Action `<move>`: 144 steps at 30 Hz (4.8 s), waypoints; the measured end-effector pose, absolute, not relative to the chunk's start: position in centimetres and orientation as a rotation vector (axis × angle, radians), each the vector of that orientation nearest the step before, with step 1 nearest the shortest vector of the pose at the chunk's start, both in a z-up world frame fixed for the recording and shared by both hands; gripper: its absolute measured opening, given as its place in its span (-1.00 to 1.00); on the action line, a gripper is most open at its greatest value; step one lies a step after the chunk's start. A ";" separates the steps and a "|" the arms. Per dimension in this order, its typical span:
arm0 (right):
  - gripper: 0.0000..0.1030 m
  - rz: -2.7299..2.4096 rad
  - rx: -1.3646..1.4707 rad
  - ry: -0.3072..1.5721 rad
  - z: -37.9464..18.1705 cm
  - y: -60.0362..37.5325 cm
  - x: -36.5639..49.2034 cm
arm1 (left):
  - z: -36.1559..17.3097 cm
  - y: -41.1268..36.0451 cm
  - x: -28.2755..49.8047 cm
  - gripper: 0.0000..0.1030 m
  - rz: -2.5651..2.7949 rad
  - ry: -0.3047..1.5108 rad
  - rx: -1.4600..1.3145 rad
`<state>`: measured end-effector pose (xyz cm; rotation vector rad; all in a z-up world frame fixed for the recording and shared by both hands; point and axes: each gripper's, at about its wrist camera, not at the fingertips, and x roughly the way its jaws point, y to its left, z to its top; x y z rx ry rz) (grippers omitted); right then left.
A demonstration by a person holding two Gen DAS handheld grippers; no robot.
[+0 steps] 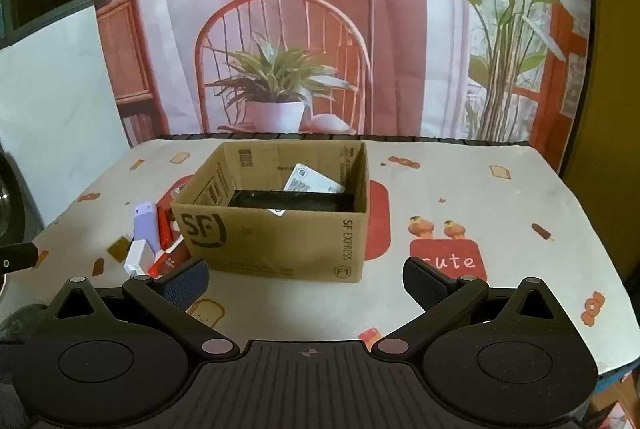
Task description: Organize rigid objects
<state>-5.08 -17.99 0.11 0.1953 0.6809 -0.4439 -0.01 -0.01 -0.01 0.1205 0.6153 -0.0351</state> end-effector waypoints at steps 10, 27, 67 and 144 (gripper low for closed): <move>0.99 -0.446 0.191 0.682 0.0 -17.9 -5.1 | 0.3 -0.2 0.0 1.00 -0.028 0.621 0.114; 0.99 -0.446 0.191 0.686 -0.1 -18.0 -5.2 | -0.1 -0.1 0.1 1.00 -0.037 0.621 0.123; 0.99 -0.446 0.194 0.691 -0.2 -18.0 -5.1 | -0.2 -0.1 0.2 1.00 -0.036 0.627 0.121; 0.99 -0.457 0.235 0.685 -0.3 -18.8 -5.0 | 0.4 0.0 1.2 1.00 -0.046 0.607 0.137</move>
